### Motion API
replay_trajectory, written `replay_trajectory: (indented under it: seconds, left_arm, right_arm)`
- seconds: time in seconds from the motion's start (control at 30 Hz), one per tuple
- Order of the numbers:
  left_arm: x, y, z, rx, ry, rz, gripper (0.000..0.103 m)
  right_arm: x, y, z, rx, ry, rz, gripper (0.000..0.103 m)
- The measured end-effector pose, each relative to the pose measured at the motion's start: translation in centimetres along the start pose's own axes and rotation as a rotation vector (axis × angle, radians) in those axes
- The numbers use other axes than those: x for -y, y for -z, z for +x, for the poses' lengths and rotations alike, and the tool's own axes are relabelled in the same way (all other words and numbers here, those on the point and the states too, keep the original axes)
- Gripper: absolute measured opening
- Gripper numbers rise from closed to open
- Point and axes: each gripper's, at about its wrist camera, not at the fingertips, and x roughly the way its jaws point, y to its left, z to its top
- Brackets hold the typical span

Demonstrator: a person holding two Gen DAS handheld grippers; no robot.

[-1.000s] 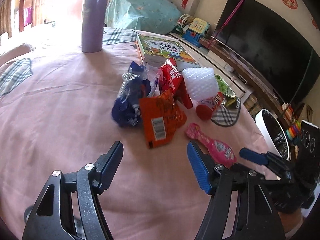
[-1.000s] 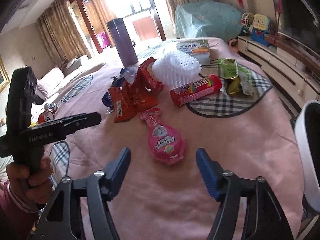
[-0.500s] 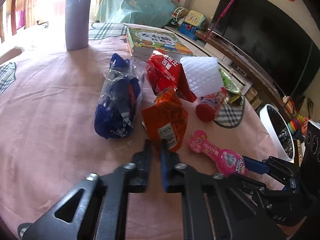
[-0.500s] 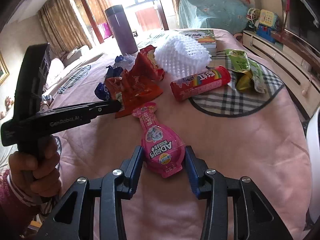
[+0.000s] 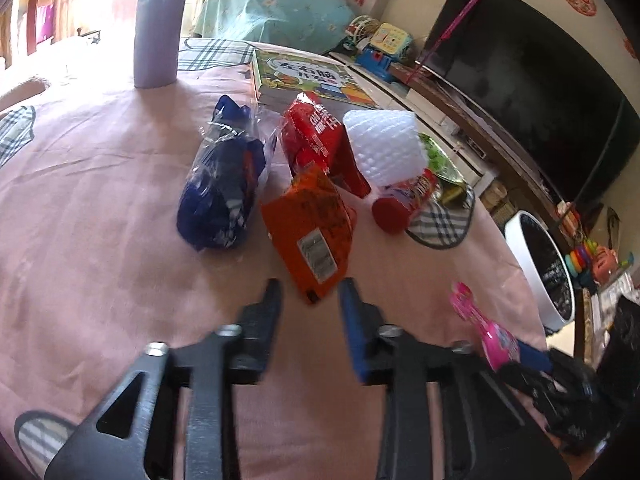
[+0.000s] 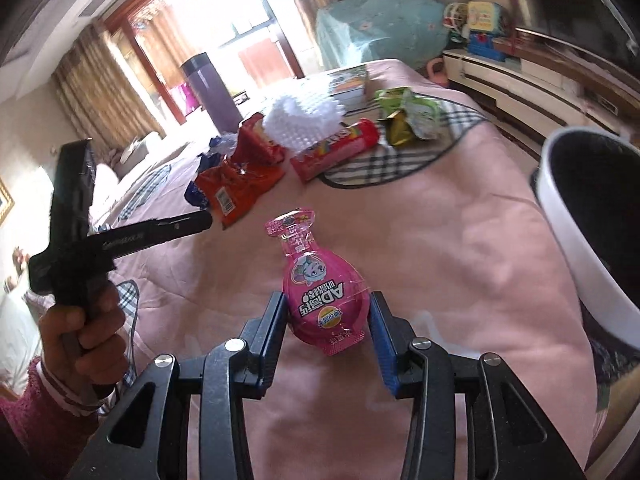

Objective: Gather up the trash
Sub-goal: 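Grasp the orange snack bag with the left tool while the right tool grasps the pink AD bottle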

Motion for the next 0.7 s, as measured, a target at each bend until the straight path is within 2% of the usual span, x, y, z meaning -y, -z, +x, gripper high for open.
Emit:
replay_trajectory:
  seconds: [0.07,0.23,0.27,0.3,0.43,0.7]
  left_arm:
    - [0.0,-0.6,0.8,-0.002,-0.030,-0.017,0.063]
    - [0.2,-2.1,2.1,0.016,-0.037,-0.039,0.063]
    - [0.5,-2.3,2.3,0.020,-0.042,-0.029,0.058]
    - [0.6,-2.4,2.4,0.021,-0.041,-0.021,0.043]
    - [1.6,-1.8,1.8,0.044,-0.045,0.026,0.039]
    - [3.5,1.5,-1.8,0.055,0.046,0.074,0.038]
  right_arm:
    - [0.3,0.1,-0.3,0.004,-0.001,0.012,0.042]
    - [0.7,0.1,-0.5,0.008,0.002,0.026,0.042]
    - [0.8,0.2,-0.6,0.009,0.004,0.029,0.042]
    - [0.9,0.2,-0.6,0.009,0.005,0.031,0.042]
    - [1.2,0.3,-1.0,0.020,0.007,0.040,0.042]
    - [2.3,0.7,-3.0,0.056,0.018,0.060,0.042]
